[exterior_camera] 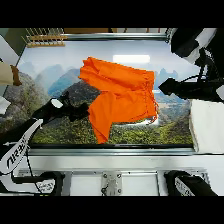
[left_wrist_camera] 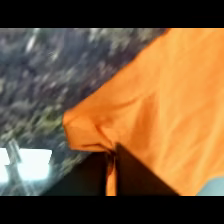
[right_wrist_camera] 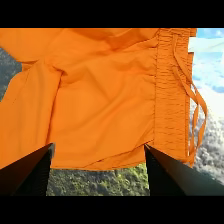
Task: Fold the clothes and pants, and hang the long-sleeved shirts on hangers.
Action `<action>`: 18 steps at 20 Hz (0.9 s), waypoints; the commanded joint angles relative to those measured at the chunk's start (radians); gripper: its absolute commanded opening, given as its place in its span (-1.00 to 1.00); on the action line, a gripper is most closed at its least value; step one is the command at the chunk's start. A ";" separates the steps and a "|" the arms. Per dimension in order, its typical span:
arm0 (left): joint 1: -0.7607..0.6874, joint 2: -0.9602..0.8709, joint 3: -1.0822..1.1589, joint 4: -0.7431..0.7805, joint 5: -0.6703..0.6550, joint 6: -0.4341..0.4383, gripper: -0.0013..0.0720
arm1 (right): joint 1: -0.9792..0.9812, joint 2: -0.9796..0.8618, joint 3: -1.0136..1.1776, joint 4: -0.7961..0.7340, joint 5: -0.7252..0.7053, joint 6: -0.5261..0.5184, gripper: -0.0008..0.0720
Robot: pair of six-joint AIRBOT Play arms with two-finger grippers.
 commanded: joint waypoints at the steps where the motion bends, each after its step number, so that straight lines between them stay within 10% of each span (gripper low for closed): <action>1: 0.038 -0.008 0.110 0.002 -0.028 0.010 -0.94 | 0.000 0.001 0.000 0.001 0.000 0.000 0.69; 11: 0.318 0.086 0.500 0.185 -0.036 0.153 -0.90 | 0.000 -0.002 -0.001 0.002 0.000 0.000 0.69; 13: 0.318 0.022 0.551 0.183 -0.047 0.137 0.99 | 0.000 -0.001 -0.001 0.001 0.000 0.000 0.69; 18: 0.403 -0.010 0.588 0.196 -0.287 0.089 0.89 | 0.000 -0.001 -0.002 0.001 0.026 0.000 0.69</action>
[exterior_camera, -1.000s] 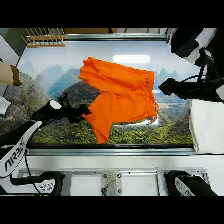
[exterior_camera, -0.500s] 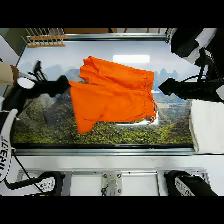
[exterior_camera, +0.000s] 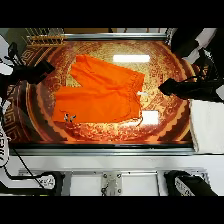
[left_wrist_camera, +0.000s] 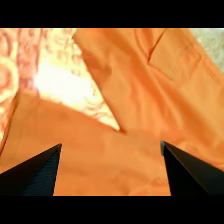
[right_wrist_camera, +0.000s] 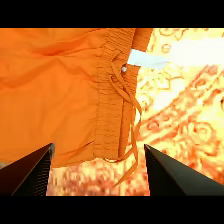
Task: Fold the clothes and pants, and hang the long-sleeved shirts on hangers.
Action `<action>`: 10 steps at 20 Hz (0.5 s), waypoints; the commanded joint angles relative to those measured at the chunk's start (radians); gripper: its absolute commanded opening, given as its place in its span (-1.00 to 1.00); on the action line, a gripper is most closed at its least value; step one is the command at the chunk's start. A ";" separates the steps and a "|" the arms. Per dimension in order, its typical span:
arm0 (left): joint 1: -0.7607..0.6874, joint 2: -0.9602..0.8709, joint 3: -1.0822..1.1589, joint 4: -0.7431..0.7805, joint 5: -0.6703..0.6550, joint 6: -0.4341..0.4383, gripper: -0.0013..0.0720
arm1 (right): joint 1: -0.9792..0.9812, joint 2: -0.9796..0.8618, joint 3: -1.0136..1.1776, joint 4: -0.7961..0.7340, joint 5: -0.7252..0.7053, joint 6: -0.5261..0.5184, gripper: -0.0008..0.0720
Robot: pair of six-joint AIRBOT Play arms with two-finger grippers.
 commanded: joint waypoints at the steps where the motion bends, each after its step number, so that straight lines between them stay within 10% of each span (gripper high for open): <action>1: 0.077 0.019 -0.050 0.046 -0.155 -0.021 0.89 | 0.000 0.000 -0.005 0.000 0.017 0.000 0.69; 10: 0.230 0.293 -0.777 0.075 -0.015 -0.058 0.89 | 0.000 0.000 -0.050 0.006 0.016 0.012 0.69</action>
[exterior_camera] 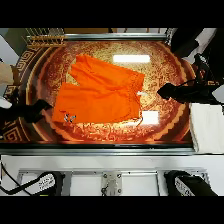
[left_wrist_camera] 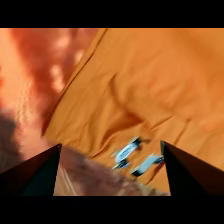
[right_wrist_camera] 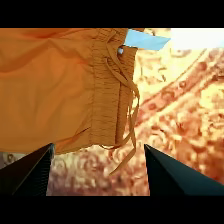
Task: Fold the clothes and pants, and hang the long-sleeved shirts on hangers.
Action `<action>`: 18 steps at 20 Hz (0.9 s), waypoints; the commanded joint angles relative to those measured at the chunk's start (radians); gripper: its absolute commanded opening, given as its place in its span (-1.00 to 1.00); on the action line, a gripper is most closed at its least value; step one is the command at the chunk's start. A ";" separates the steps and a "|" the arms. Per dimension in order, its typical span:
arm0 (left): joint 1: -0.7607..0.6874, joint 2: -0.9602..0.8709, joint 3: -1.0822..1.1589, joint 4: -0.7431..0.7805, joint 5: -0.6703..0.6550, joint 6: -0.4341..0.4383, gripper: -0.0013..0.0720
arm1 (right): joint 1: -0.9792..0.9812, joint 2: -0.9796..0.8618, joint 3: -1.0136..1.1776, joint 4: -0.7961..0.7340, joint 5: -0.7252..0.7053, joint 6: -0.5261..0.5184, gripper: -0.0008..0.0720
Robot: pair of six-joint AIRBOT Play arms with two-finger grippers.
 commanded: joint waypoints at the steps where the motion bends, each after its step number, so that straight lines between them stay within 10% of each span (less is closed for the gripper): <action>1: 0.029 0.060 -0.208 -0.013 0.076 -0.012 0.89 | 0.000 0.000 -0.008 0.008 -0.003 0.009 0.69; 12: -0.122 -0.174 -0.059 -0.201 0.218 -0.017 0.89 | 0.000 0.000 -0.008 0.026 -0.003 0.009 0.69; 13: -0.140 -0.184 -0.042 -0.201 0.230 -0.045 0.77 | 0.000 0.000 -0.008 0.025 -0.002 0.009 0.69; 15: -0.156 -0.195 -0.008 -0.199 0.235 -0.056 -0.57 | 0.000 -0.001 -0.008 0.025 -0.003 0.009 0.69; 16: -0.156 -0.191 0.005 -0.200 0.227 -0.055 -0.92 | -0.001 -0.002 -0.013 0.025 -0.003 0.009 0.69; 18: -0.156 -0.154 0.008 -0.199 0.224 -0.028 -0.94 | -0.001 -0.009 -0.051 0.007 -0.003 0.077 0.69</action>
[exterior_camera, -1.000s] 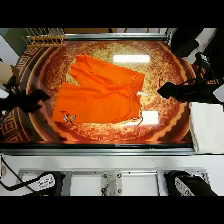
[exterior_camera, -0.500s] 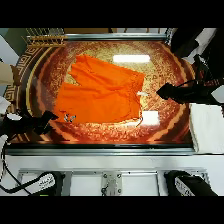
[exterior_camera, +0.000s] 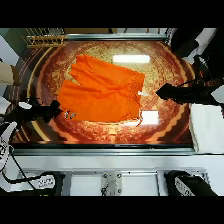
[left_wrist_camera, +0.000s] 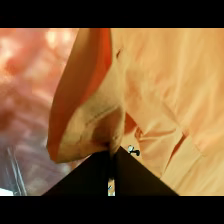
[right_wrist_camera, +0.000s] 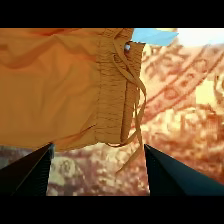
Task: Fold the clothes and pants, and hang the long-sleeved shirts on hangers.
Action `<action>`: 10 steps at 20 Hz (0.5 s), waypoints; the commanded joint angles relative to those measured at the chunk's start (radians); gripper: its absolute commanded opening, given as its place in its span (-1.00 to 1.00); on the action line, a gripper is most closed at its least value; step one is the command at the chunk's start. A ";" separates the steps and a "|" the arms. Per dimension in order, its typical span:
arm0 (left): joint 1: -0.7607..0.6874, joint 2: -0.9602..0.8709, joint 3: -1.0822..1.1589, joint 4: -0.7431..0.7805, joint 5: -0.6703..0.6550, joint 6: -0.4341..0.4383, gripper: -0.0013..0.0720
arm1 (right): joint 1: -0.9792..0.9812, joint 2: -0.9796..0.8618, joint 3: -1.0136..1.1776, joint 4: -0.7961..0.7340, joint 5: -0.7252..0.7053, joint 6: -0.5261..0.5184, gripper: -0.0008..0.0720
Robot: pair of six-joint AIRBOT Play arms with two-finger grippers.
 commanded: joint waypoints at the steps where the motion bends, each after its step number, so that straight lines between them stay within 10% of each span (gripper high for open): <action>1: -0.014 0.047 0.015 -0.005 0.008 0.029 -0.94 | -0.001 -0.015 -0.065 -0.033 0.001 0.132 0.69; 5: -0.015 0.152 -0.072 -0.006 0.013 0.080 -0.94 | 0.016 -0.095 -0.290 0.010 -0.143 0.346 0.70; 10: -0.014 0.209 -0.154 -0.006 0.024 0.079 -0.94 | 0.186 -0.275 -0.415 0.193 -0.455 0.343 0.70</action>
